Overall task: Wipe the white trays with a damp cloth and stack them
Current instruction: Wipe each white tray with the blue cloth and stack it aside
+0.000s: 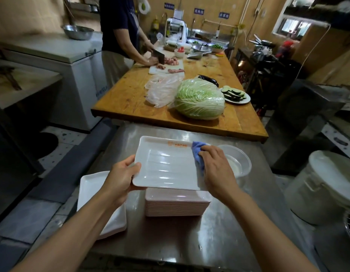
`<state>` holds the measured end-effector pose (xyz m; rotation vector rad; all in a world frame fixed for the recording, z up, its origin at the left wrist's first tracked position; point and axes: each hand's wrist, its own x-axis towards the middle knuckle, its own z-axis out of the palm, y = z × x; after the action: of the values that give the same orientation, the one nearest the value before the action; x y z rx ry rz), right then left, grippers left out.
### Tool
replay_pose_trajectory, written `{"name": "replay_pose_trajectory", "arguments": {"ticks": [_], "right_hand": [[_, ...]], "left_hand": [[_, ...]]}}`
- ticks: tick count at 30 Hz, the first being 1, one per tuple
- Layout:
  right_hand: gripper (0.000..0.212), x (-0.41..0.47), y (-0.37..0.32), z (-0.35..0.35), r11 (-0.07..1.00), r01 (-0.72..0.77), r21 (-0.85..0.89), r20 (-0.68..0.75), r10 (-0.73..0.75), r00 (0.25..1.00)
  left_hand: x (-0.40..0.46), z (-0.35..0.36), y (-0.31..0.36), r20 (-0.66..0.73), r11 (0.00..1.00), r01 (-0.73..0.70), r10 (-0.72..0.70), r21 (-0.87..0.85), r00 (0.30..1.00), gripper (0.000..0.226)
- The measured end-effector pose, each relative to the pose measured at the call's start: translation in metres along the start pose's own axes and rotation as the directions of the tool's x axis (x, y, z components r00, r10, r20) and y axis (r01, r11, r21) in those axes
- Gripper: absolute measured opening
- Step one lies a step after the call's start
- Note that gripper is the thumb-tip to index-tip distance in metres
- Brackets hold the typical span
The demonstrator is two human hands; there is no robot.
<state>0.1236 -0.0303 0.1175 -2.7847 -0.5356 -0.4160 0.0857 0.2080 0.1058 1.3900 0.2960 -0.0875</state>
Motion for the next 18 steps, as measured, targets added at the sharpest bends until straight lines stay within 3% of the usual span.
{"name": "replay_pose_trajectory", "arguments": {"ticks": [3,8,12,18], "right_hand": [[0.026,0.008,-0.013,0.001,0.971,-0.084,0.225,-0.056,0.099,0.993],[0.042,0.011,-0.057,0.009,0.954,0.095,0.285,0.030,-0.108,0.994],[0.048,-0.001,-0.068,0.014,0.926,0.230,0.299,0.108,-0.272,0.956],[0.036,-0.028,-0.035,0.006,0.942,0.278,0.190,0.065,-0.294,0.954]], "left_hand": [[-0.001,0.000,0.004,0.014,1.000,-0.016,0.016,-0.003,1.000,0.031],[-0.003,0.014,0.009,0.005,0.999,-0.038,0.038,0.025,0.999,0.028],[-0.002,0.019,0.008,-0.014,0.996,-0.066,0.067,0.059,0.998,0.030],[0.004,0.011,0.009,-0.119,0.997,-0.049,0.056,0.060,0.991,0.026]]}}
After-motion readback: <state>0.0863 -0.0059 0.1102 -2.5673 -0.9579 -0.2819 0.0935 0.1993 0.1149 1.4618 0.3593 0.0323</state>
